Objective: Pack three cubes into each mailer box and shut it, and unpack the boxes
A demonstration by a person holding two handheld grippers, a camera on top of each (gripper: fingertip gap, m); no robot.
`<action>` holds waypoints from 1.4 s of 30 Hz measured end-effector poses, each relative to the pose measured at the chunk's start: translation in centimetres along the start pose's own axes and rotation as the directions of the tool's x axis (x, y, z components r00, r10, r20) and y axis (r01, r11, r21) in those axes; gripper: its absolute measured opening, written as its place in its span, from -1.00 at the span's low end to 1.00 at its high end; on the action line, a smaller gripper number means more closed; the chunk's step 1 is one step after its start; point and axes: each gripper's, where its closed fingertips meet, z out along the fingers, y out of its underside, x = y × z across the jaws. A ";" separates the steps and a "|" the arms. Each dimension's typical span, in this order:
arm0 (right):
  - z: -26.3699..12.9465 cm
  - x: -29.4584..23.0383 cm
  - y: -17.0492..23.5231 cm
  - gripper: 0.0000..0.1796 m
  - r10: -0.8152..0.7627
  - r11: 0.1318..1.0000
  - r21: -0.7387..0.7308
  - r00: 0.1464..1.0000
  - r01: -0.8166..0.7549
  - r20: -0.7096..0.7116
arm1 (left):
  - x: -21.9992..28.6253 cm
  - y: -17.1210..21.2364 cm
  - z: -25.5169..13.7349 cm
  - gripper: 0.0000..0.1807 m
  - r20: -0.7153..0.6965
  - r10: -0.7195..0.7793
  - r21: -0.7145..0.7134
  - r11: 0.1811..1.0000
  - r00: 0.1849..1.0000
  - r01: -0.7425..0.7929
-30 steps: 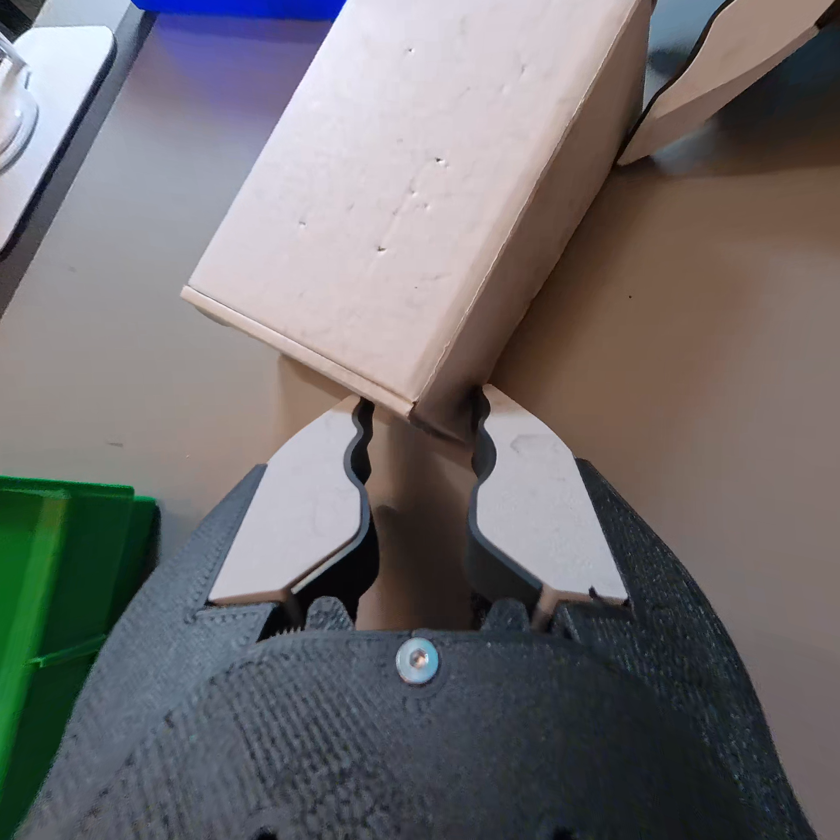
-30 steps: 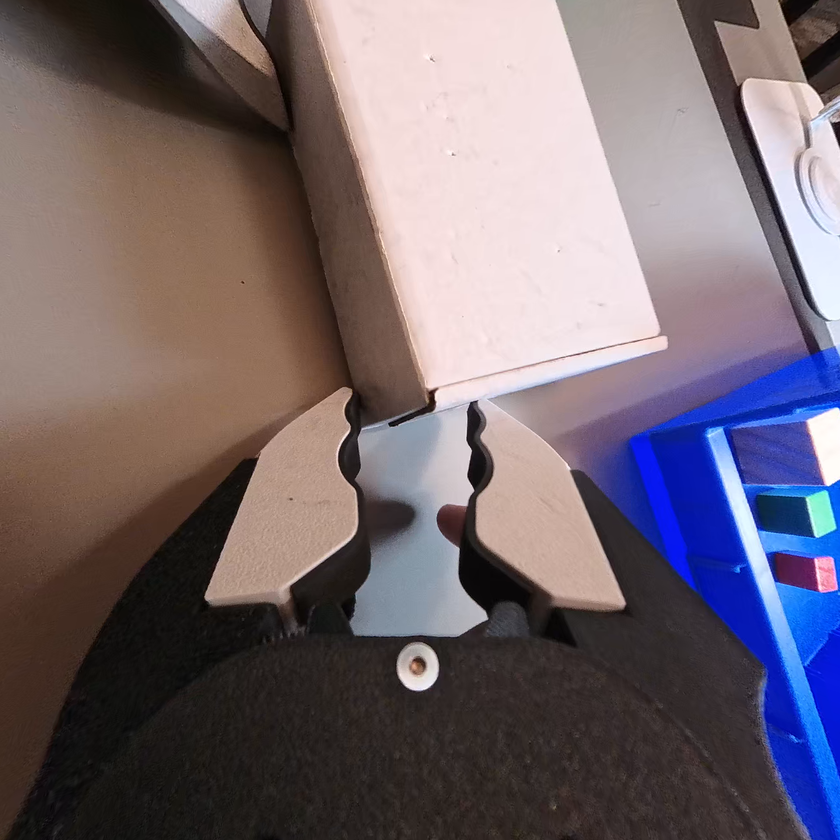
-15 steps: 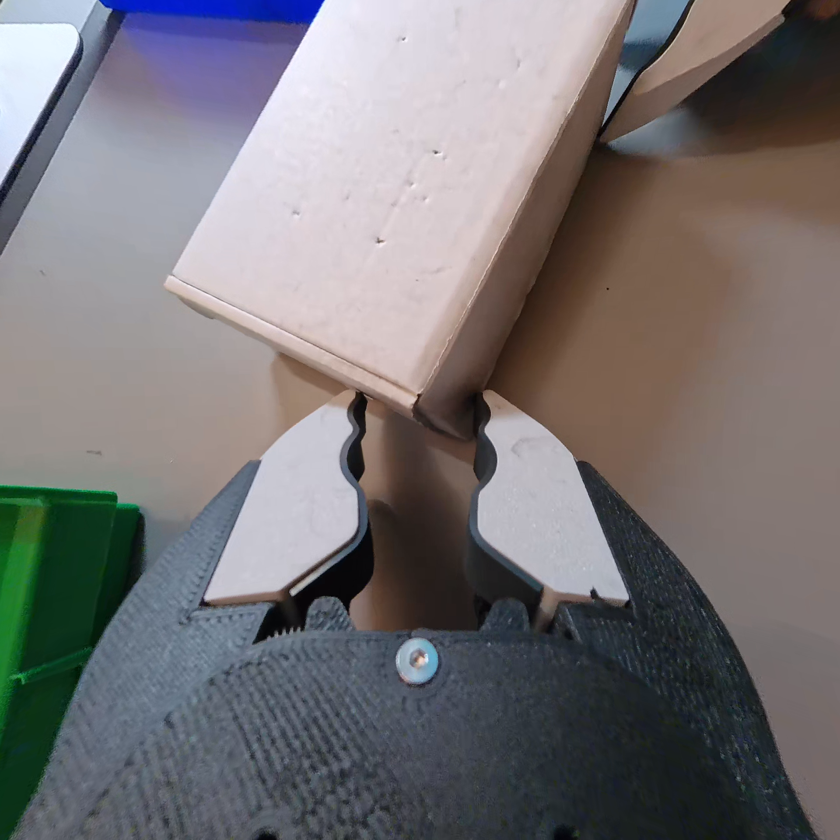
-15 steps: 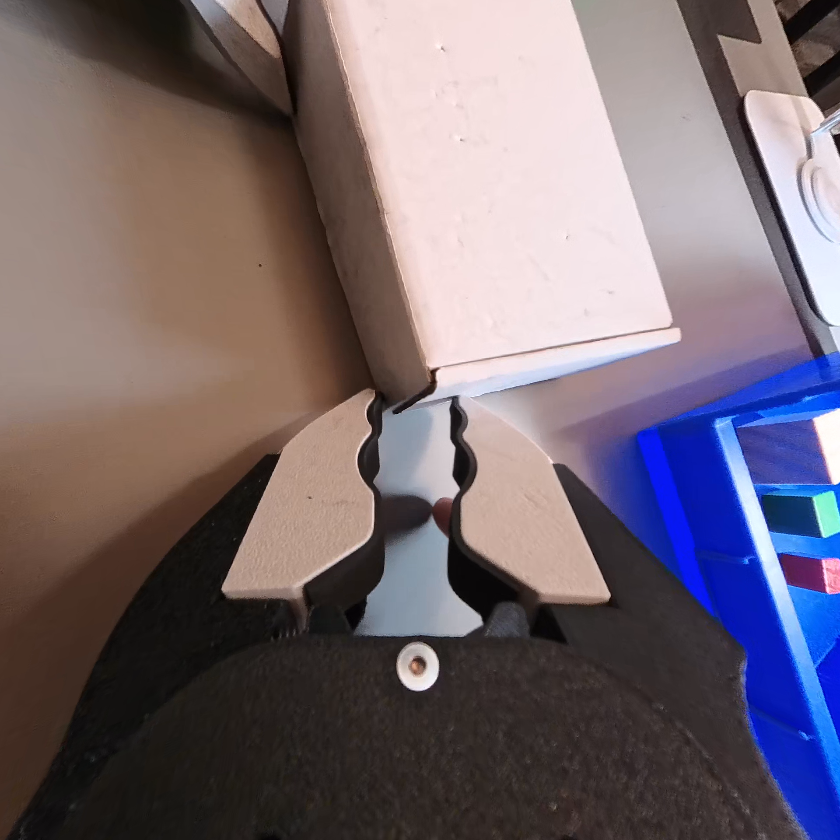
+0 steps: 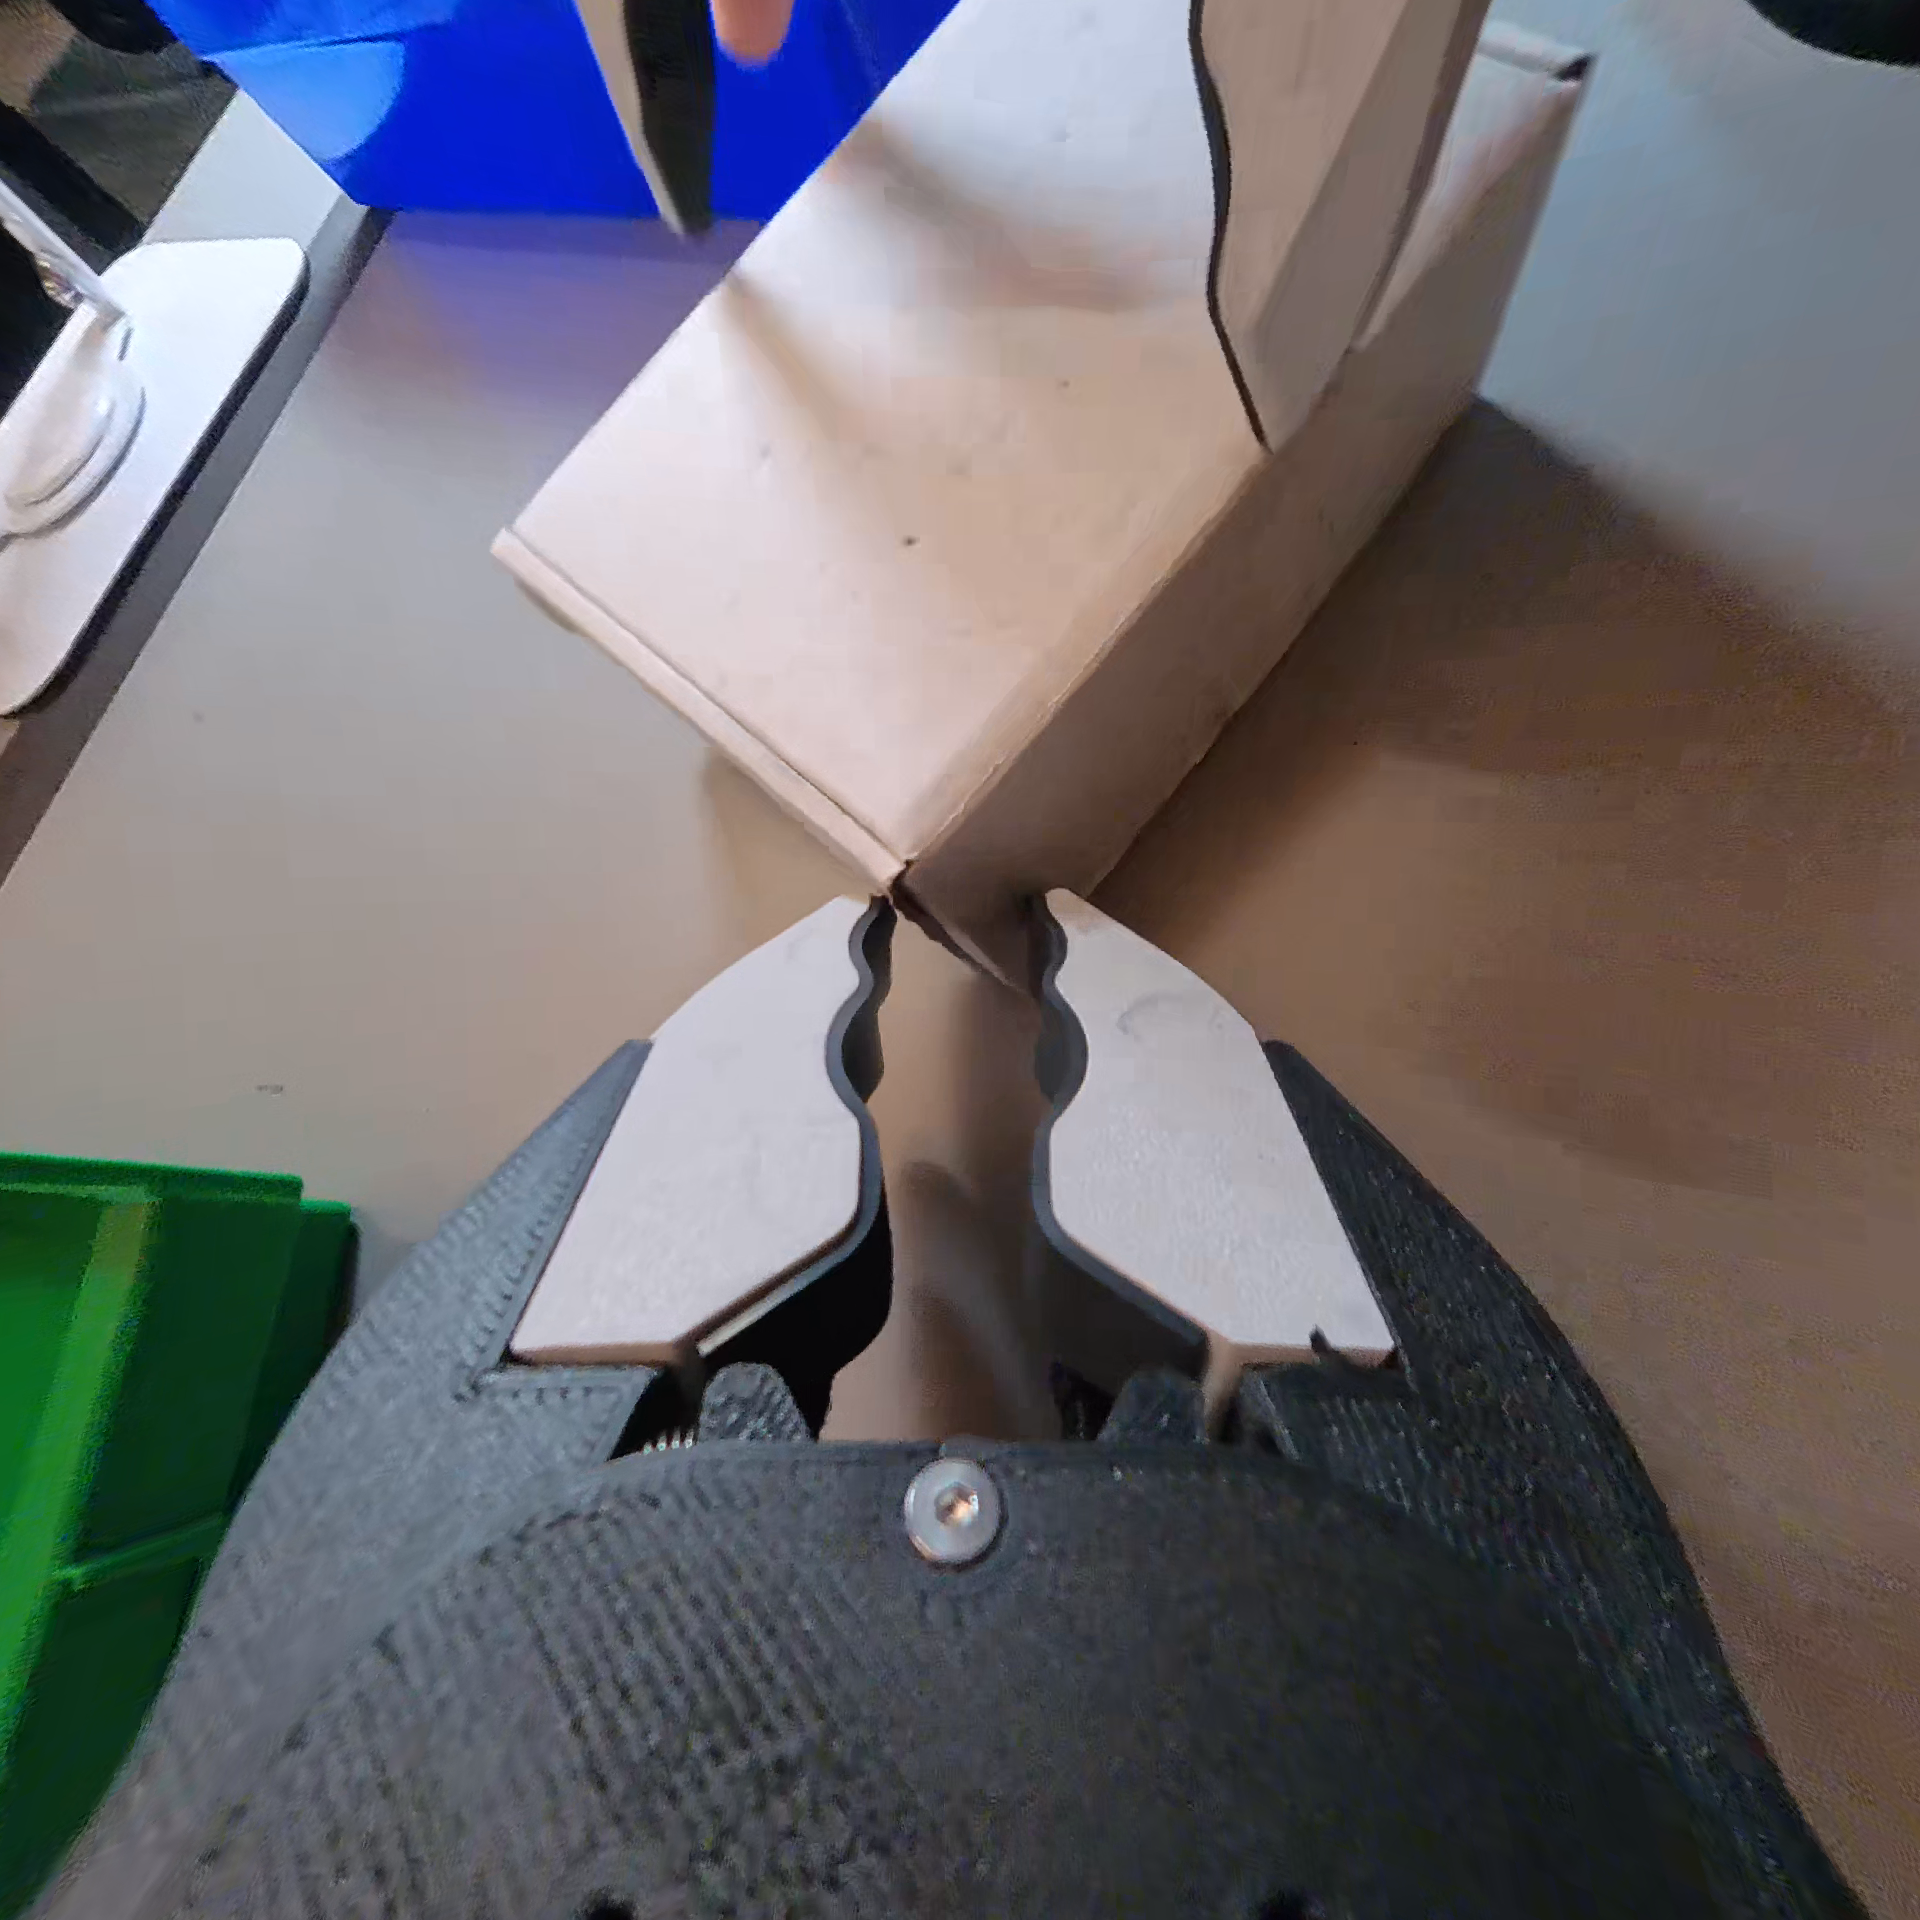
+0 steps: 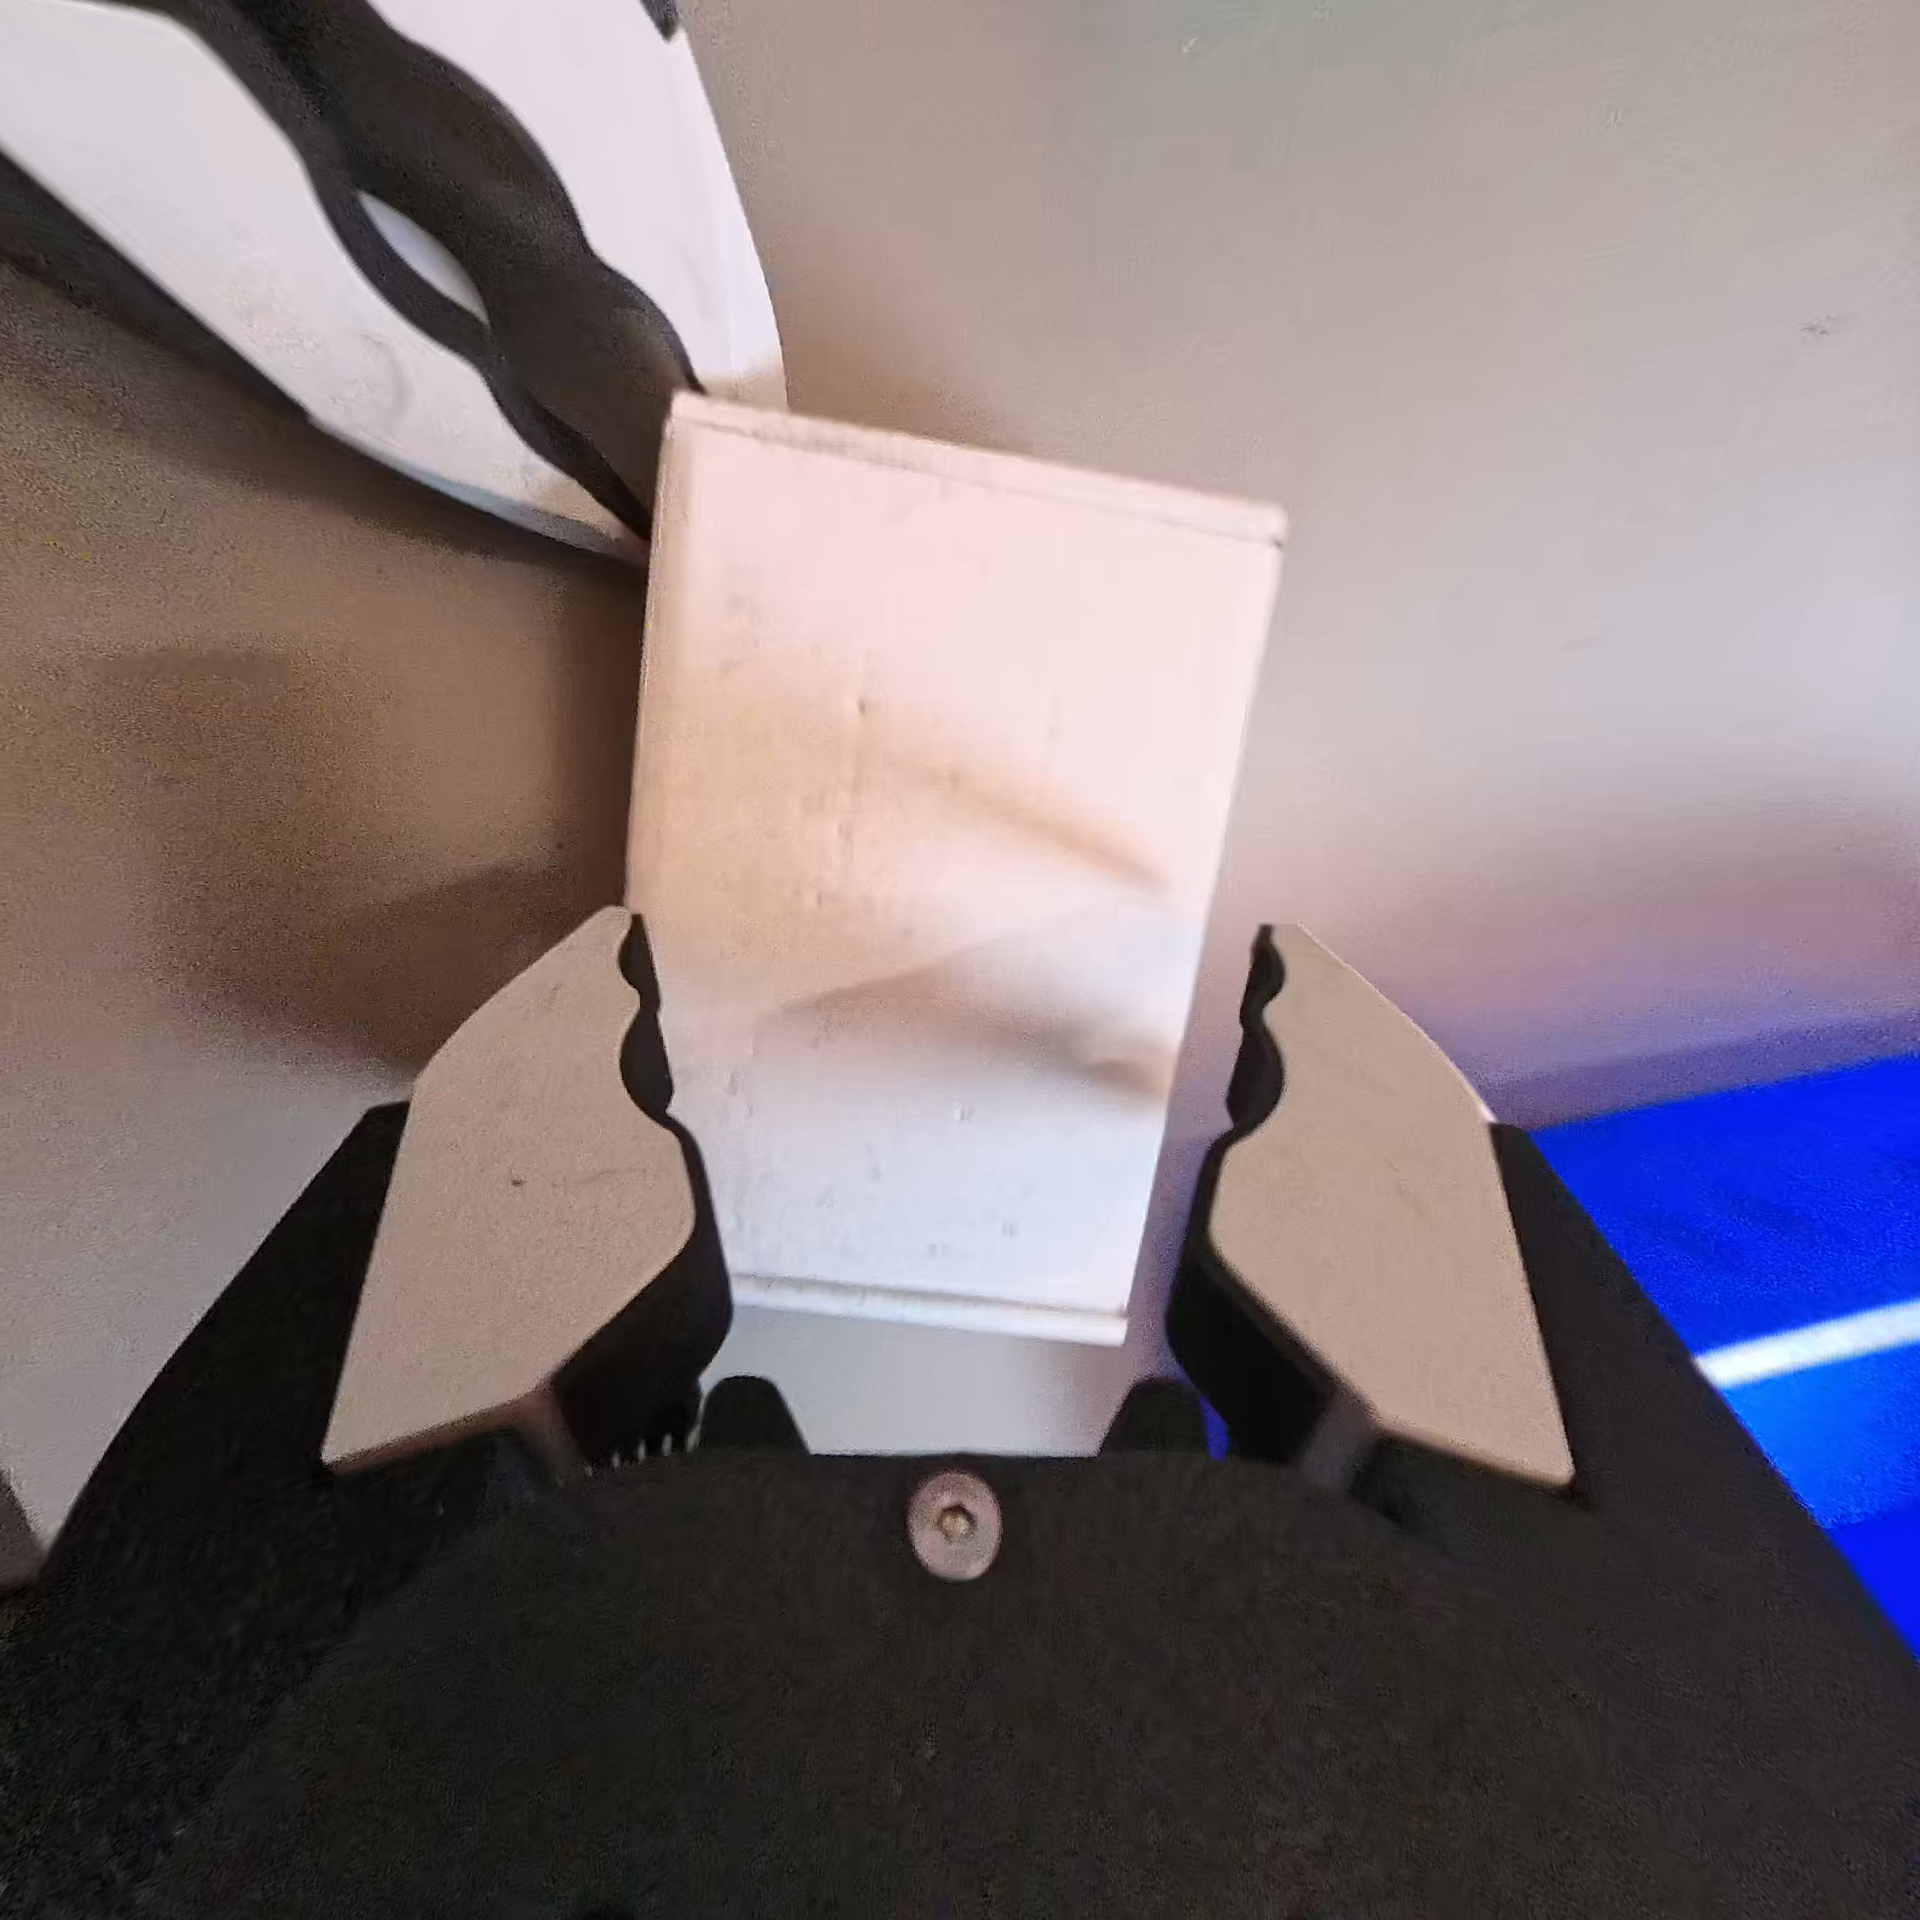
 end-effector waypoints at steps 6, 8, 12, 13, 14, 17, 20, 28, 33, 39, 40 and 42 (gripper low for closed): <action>1.3 -0.9 -0.2 0.28 0.008 0.986 -0.166 0.984 0.022 0.177 | 0.3 0.5 0.3 -0.50 -0.028 0.031 0.022 0.999 0.999 -0.030; 1.3 -1.0 0.0 0.27 0.010 0.984 -0.177 0.983 0.022 0.182 | 0.4 0.5 0.5 -0.45 -0.052 0.037 0.020 0.999 0.998 -0.036; 1.9 -1.1 0.9 0.33 0.046 0.973 -0.230 0.984 -0.005 0.174 | 0.3 0.0 1.0 -0.52 -0.129 0.083 0.027 0.996 0.988 -0.080; 2.1 -1.1 1.0 0.36 0.051 0.972 -0.234 0.984 -0.009 0.173 | 0.4 0.0 1.0 -0.52 -0.158 0.118 0.030 0.993 0.980 -0.114; 2.1 -1.1 1.0 0.36 0.050 0.972 -0.236 0.983 -0.007 0.175 | 0.2 0.1 1.0 -0.55 -0.181 0.165 0.035 0.986 0.970 -0.161; 2.2 -1.1 1.0 0.37 0.025 0.976 -0.218 0.981 0.017 0.190 | 0.1 0.1 0.8 -0.60 -0.286 0.227 0.071 0.974 0.931 -0.216; 2.3 -1.1 0.9 0.37 -0.002 0.983 -0.179 0.980 0.039 0.201 | 0.0 -0.1 1.2 -0.56 -0.328 0.246 0.118 0.969 0.912 -0.219; 2.5 -1.1 1.0 0.38 -0.029 0.980 -0.185 0.980 0.067 0.198 | -0.2 -0.3 1.7 -0.63 -0.246 0.400 0.247 0.907 0.883 -0.342; 2.7 -1.0 1.2 0.40 -0.024 0.964 -0.258 0.990 0.059 0.137 | -0.2 -0.3 1.5 -0.64 -0.231 0.311 0.184 0.944 0.922 -0.272; 2.6 -1.0 1.6 0.41 -0.006 0.962 -0.271 0.994 0.036 0.108 | 0.5 0.0 0.7 -0.81 -0.112 0.331 0.104 0.942 0.937 -0.320; 2.8 -1.0 1.6 0.41 -0.009 0.962 -0.270 0.995 0.035 0.098 | 0.7 -0.1 0.5 -0.75 -0.105 0.316 0.098 0.947 0.943 -0.306; 2.8 -1.0 1.5 0.41 -0.034 0.963 -0.262 0.995 0.057 0.091 | 1.0 -0.6 -0.2 -0.64 -0.122 0.227 0.110 0.971 0.966 -0.214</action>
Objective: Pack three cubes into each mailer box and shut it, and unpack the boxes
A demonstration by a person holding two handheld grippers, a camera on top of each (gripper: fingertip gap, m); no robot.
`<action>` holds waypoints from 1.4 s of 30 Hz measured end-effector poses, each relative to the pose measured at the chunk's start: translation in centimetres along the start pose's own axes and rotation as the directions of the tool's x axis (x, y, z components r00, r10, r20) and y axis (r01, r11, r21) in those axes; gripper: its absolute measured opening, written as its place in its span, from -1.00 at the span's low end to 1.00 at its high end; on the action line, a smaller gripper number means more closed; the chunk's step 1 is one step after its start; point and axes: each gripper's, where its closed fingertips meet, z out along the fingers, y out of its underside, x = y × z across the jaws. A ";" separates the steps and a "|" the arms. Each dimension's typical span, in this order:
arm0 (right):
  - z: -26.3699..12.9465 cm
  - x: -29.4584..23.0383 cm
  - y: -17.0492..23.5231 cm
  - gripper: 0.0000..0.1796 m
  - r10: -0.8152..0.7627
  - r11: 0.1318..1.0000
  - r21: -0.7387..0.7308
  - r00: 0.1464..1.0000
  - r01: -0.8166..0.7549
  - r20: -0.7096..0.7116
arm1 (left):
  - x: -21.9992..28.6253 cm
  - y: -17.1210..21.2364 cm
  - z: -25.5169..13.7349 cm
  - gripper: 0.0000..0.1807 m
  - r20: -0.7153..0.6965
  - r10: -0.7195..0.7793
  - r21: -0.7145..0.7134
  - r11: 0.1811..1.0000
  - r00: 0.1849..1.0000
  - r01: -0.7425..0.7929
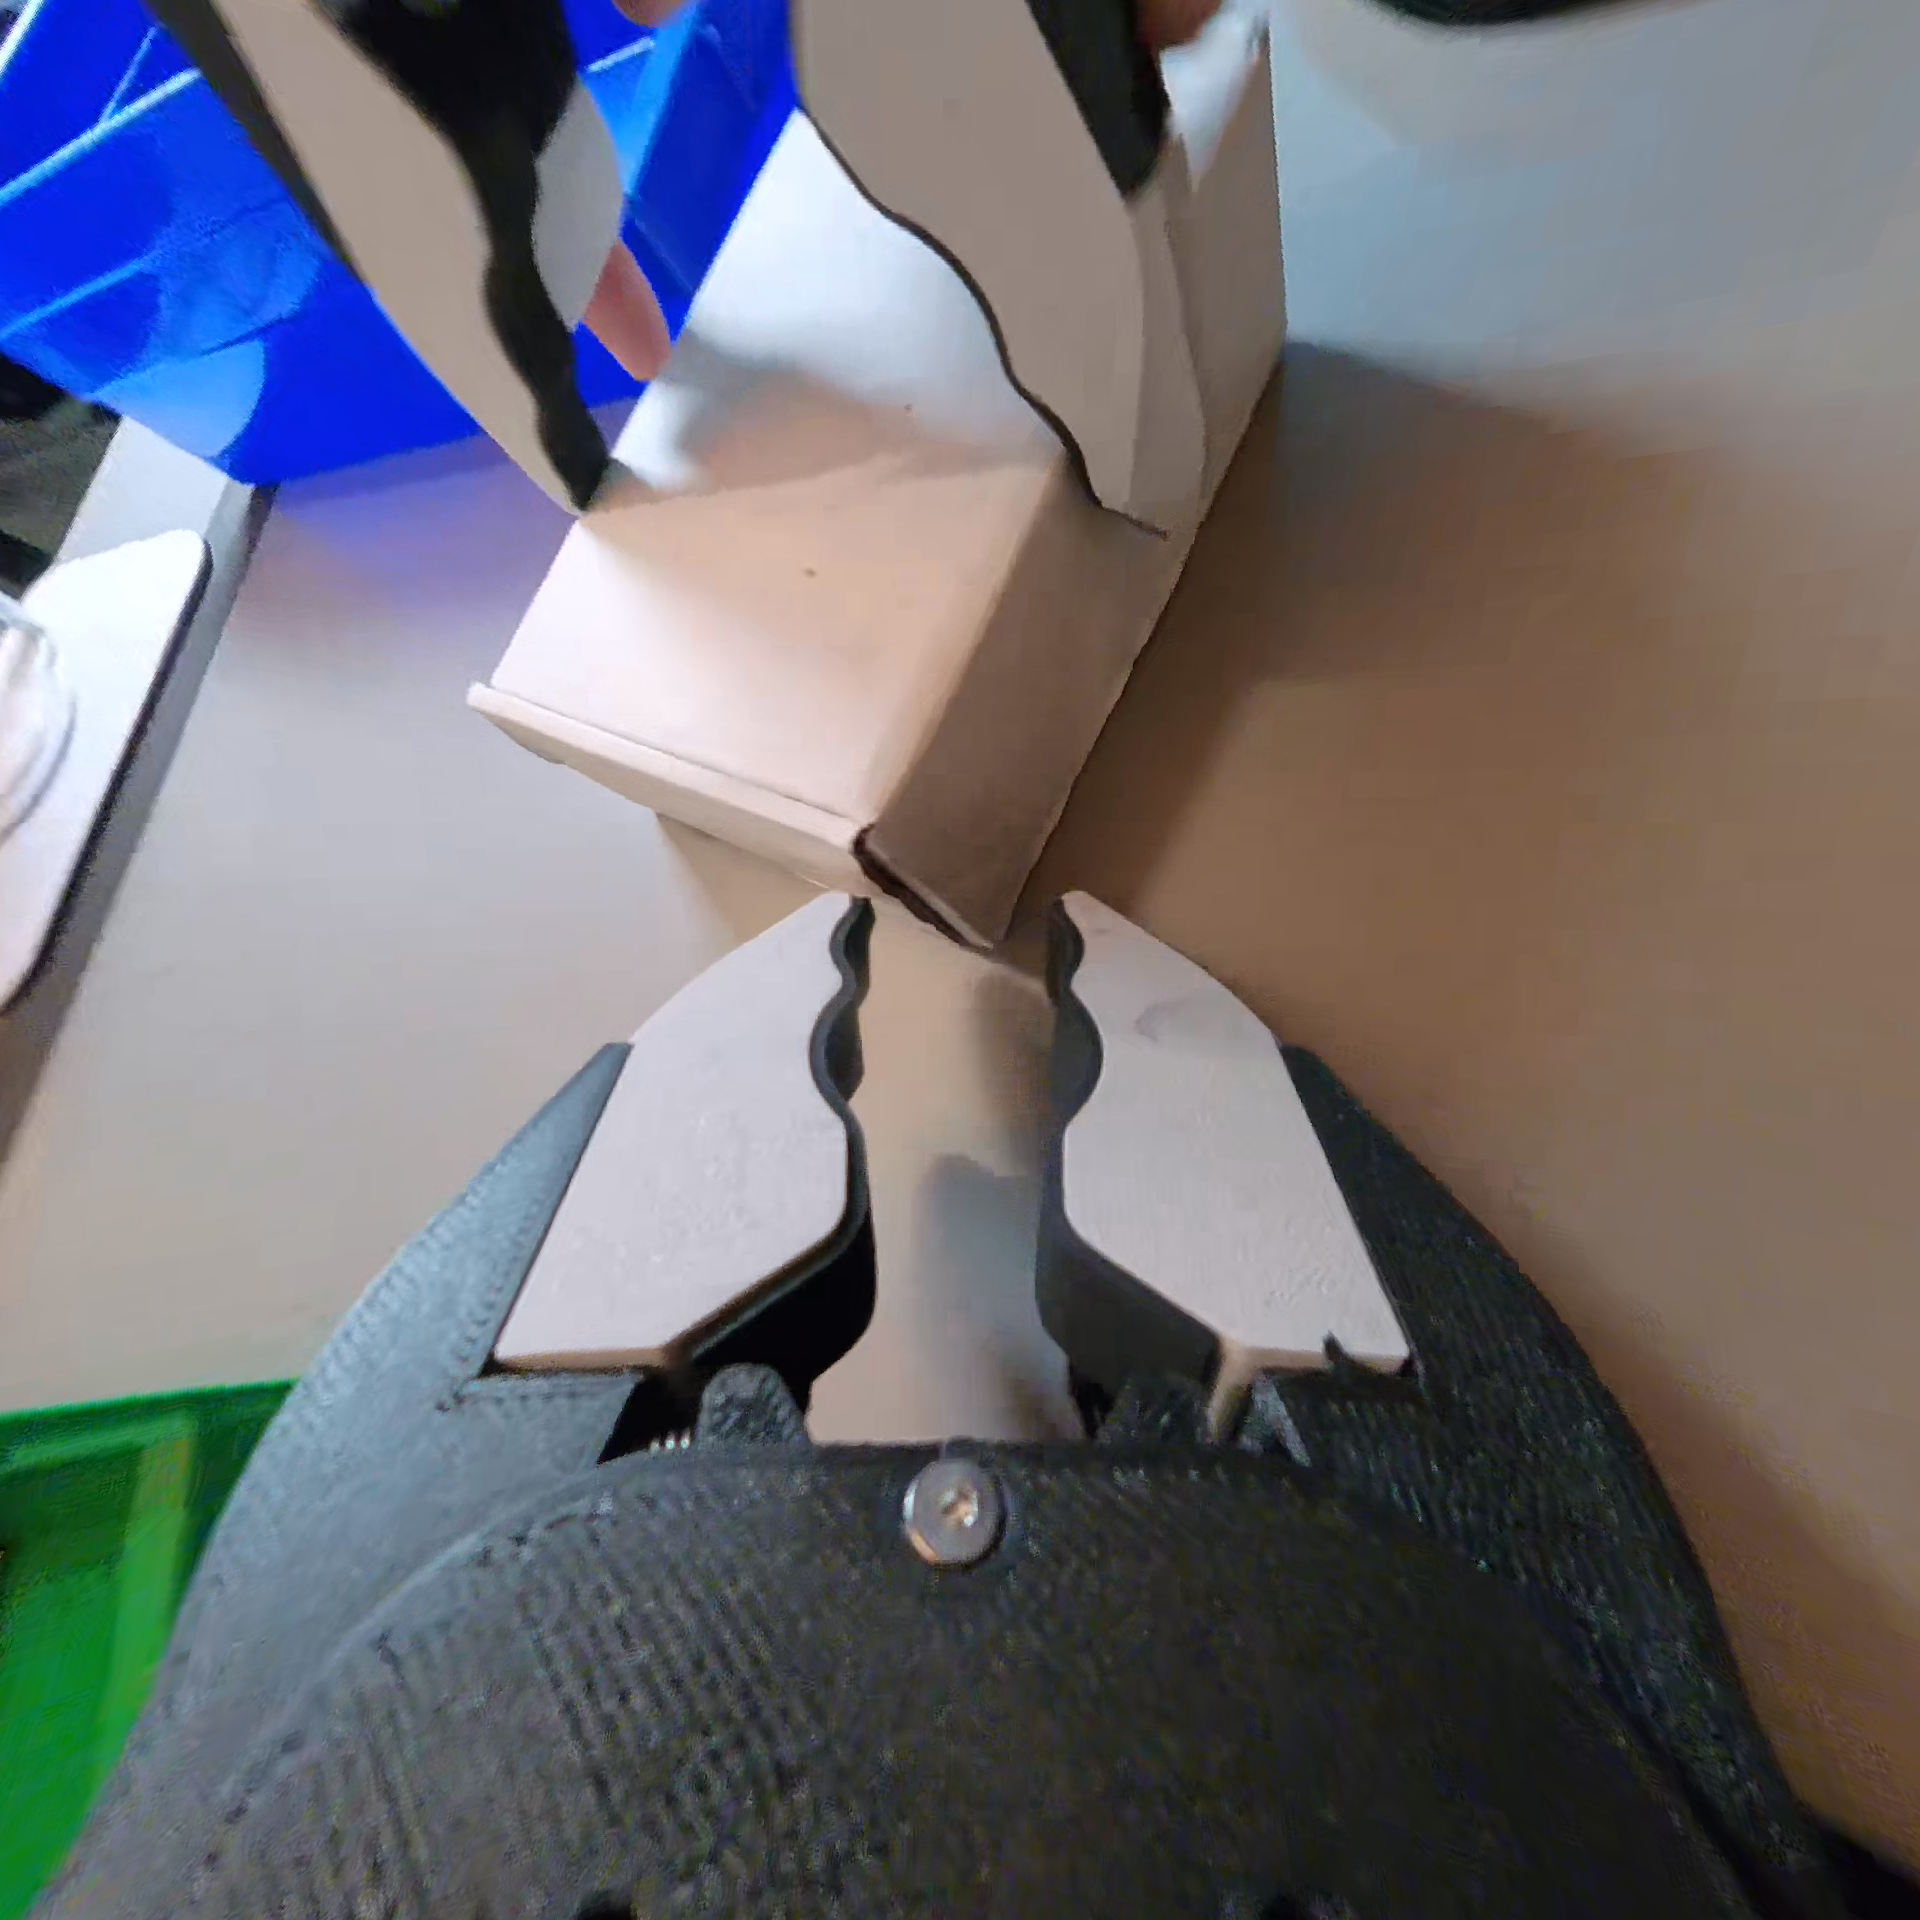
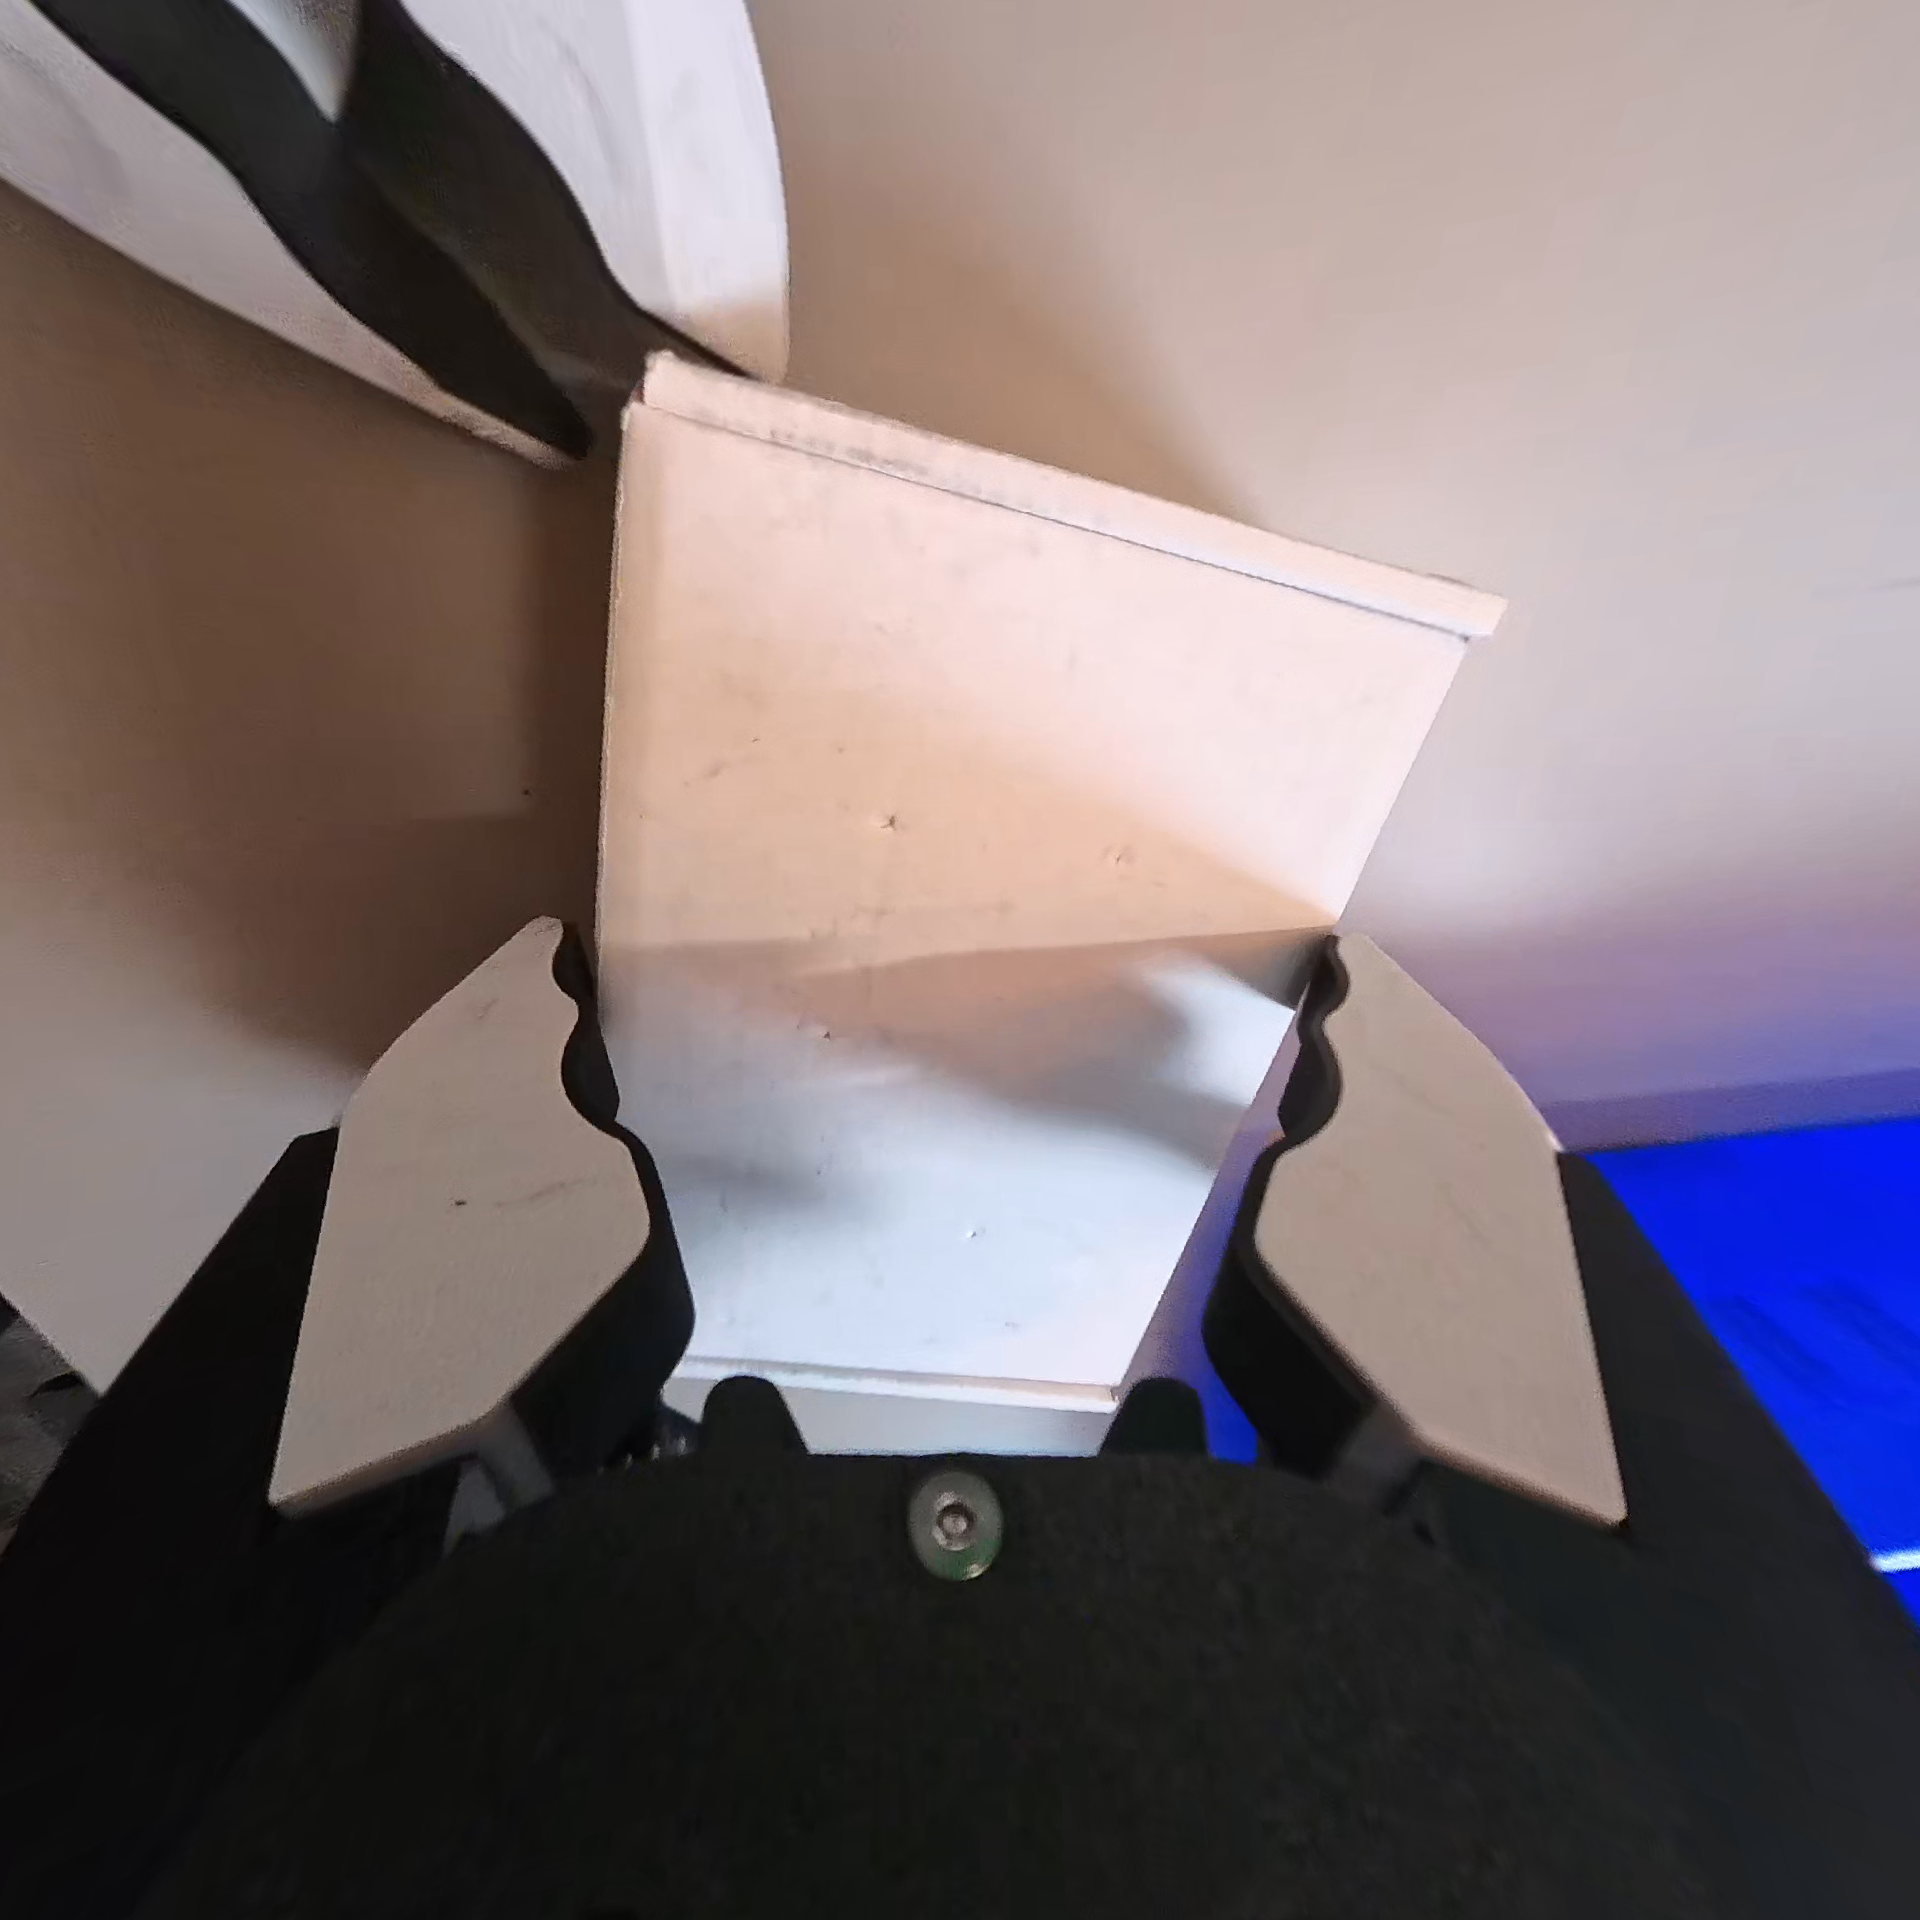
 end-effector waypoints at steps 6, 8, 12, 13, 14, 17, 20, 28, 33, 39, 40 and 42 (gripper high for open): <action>-1.3 -0.9 0.3 0.39 -0.088 0.992 0.089 0.996 0.087 0.001 | -0.4 -2.7 -3.9 -0.47 -0.012 -0.267 0.200 0.944 0.964 0.264; -2.9 -0.9 0.8 0.39 -0.119 0.983 0.142 0.993 0.119 -0.008 | -0.4 -3.0 -4.9 -0.45 -0.002 -0.309 0.245 0.922 0.951 0.300; -7.3 0.4 2.6 0.39 -0.117 0.973 0.195 0.992 0.126 -0.055 | -0.3 -2.8 -5.9 -0.42 0.007 -0.361 0.286 0.894 0.932 0.344; -8.7 1.3 3.2 0.39 -0.114 0.972 0.195 0.990 0.129 -0.085 | -0.4 -2.8 -6.1 -0.41 0.007 -0.372 0.291 0.889 0.928 0.354; -10.1 2.3 4.0 0.39 -0.102 0.975 0.187 0.987 0.123 -0.121 | -0.5 -2.9 -6.2 -0.39 0.005 -0.384 0.299 0.882 0.923 0.365; -14.5 6.3 6.6 0.39 -0.059 0.985 0.146 0.971 0.094 -0.232 | -0.9 -3.6 -6.5 -0.35 -0.027 -0.438 0.332 0.844 0.899 0.421; -17.3 11.6 9.9 0.39 -0.024 0.996 0.075 0.939 0.053 -0.343 | -1.4 -4.3 -6.6 -0.32 -0.036 -0.480 0.371 0.808 0.877 0.458; -15.4 24.3 15.8 0.39 0.016 0.999 -0.026 0.894 -0.031 -0.448 | -2.2 -4.2 -6.4 -0.32 0.026 -0.529 0.402 0.783 0.848 0.475; -11.0 28.5 16.8 0.39 -0.005 0.998 -0.055 0.907 -0.020 -0.421 | -2.9 -2.8 -6.2 -0.34 0.050 -0.567 0.401 0.765 0.822 0.504; -6.9 30.6 17.2 0.39 -0.053 0.996 -0.088 0.933 0.023 -0.357 | -4.3 -2.3 -6.5 -0.33 0.065 -0.592 0.436 0.741 0.803 0.511; -6.2 30.7 17.3 0.39 -0.062 0.995 -0.099 0.937 0.029 -0.345 | -4.4 -2.2 -6.4 -0.34 0.076 -0.587 0.435 0.747 0.806 0.503; -5.0 30.9 17.5 0.39 -0.084 0.992 -0.117 0.941 0.048 -0.327 | -4.6 -2.0 -6.4 -0.34 0.091 -0.581 0.435 0.754 0.809 0.492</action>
